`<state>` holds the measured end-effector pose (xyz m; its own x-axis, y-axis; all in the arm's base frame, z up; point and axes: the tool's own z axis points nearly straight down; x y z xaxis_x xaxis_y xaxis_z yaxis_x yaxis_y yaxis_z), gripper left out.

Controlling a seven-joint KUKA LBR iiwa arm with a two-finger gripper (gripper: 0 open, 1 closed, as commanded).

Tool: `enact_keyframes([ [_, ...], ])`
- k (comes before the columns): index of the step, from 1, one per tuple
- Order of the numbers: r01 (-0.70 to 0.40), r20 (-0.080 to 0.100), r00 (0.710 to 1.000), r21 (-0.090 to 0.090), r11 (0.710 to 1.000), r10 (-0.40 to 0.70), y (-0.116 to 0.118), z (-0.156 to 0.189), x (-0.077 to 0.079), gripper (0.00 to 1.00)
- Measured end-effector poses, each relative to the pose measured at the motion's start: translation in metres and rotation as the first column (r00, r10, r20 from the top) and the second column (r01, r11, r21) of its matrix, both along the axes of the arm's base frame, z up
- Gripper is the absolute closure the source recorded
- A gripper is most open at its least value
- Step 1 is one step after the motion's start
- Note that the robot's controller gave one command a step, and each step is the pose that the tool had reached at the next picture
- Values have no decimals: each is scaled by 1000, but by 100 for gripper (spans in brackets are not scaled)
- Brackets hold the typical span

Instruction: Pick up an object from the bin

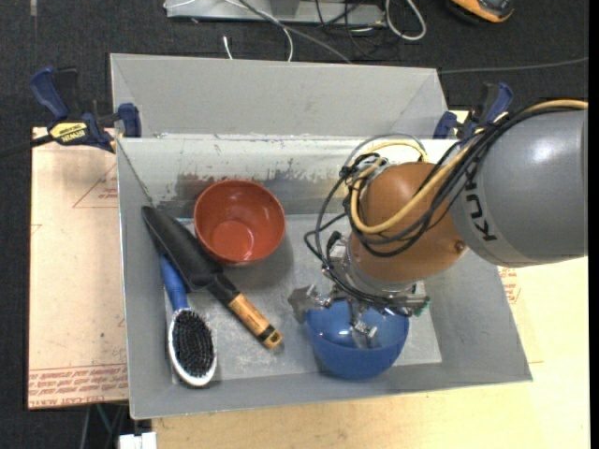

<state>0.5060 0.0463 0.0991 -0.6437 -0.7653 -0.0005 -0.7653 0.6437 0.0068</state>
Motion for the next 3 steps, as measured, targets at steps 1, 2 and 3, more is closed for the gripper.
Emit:
enact_keyframes([
  [1, -336, 20, 942, -5, 942, 336, -35, -30, 20, 0],
  [2, -527, 19, 850, -9, 850, 527, -20, -23, -14, 100],
  [3, -527, 19, 850, -9, 850, 527, -21, -23, -14, 100],
])
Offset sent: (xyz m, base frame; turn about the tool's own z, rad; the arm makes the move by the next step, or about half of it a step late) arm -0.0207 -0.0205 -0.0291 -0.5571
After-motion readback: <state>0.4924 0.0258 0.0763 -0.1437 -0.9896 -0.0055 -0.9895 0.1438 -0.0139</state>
